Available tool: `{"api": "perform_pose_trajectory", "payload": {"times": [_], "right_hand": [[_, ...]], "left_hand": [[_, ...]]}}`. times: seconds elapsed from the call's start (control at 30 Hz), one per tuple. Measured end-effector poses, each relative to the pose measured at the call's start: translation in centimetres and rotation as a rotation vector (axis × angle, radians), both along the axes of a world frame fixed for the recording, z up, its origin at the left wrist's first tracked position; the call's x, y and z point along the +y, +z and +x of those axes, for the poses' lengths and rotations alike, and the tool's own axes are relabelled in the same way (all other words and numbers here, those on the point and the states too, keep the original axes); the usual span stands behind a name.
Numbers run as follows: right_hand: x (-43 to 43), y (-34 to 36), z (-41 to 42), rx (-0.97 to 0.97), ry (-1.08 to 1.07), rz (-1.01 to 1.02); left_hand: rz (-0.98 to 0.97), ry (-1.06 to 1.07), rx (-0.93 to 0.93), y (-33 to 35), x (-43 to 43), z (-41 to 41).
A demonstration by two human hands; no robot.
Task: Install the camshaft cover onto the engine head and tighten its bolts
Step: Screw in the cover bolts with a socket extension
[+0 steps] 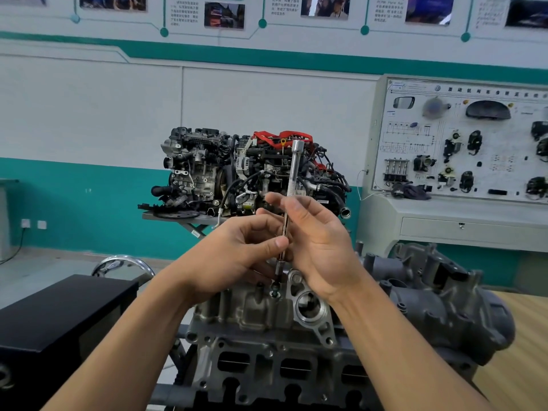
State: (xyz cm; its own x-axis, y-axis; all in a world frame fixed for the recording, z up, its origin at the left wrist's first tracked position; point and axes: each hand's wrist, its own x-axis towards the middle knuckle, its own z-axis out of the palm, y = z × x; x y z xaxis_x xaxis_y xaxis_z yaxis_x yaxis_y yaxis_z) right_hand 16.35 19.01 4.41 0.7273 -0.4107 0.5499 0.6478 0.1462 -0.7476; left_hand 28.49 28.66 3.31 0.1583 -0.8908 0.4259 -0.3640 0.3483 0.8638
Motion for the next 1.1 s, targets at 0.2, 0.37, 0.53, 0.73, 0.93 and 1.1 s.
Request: {"api": "perform_pose_trajectory", "payload": {"times": [0.2, 0.37, 0.53, 0.73, 0.93, 1.1], "right_hand": [[0.13, 0.05, -0.02, 0.067, 0.015, -0.032], [-0.06, -0.20, 0.30, -0.007, -0.069, -0.019], [-0.10, -0.15, 0.29, -0.003, -0.039, -0.045], [0.01, 0.00, 0.16, 0.095, -0.003, -0.092], [-0.10, -0.15, 0.34, 0.031, -0.020, -0.051], [-0.16, -0.35, 0.45, -0.031, -0.043, -0.020]], "left_hand": [[0.023, -0.034, 0.031, -0.08, -0.09, 0.23], [0.003, -0.025, 0.011, 0.16, -0.02, -0.07], [-0.036, -0.001, -0.009, -0.12, -0.12, -0.11], [-0.028, -0.027, 0.026, -0.26, -0.18, -0.04], [-0.065, -0.004, 0.022, -0.13, -0.14, -0.32], [-0.070, 0.001, 0.048, -0.19, -0.15, -0.21]]}}
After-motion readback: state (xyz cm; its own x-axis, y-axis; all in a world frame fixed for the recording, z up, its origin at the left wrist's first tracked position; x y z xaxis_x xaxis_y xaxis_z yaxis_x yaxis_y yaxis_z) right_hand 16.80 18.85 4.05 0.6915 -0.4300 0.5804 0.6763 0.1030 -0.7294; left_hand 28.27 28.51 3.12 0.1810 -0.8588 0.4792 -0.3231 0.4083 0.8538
